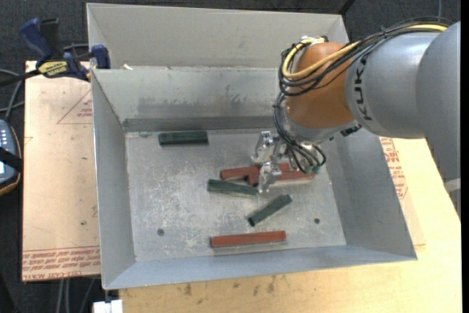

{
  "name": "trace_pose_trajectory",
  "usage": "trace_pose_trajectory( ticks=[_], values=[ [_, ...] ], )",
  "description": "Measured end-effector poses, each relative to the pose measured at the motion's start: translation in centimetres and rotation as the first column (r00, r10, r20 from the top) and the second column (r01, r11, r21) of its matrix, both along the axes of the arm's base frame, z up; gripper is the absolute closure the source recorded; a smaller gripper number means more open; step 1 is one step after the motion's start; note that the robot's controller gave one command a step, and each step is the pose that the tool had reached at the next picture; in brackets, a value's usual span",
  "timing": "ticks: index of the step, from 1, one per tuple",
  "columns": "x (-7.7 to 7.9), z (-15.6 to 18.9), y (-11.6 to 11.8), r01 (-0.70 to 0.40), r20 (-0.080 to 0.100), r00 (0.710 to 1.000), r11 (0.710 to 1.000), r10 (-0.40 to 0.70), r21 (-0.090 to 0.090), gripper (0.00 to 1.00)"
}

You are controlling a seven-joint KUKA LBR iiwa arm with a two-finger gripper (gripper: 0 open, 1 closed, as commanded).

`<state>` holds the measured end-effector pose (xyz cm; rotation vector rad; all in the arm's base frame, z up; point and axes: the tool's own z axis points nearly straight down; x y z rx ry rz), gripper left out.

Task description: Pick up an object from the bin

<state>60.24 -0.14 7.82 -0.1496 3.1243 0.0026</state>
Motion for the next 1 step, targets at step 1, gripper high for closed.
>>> trace_pose_trajectory(
  ticks=[1],
  values=[
    [0.22,14.1,1.6,0.001,-0.008,1.0,1.0,-0.001,-0.001,1.0]
  ],
)
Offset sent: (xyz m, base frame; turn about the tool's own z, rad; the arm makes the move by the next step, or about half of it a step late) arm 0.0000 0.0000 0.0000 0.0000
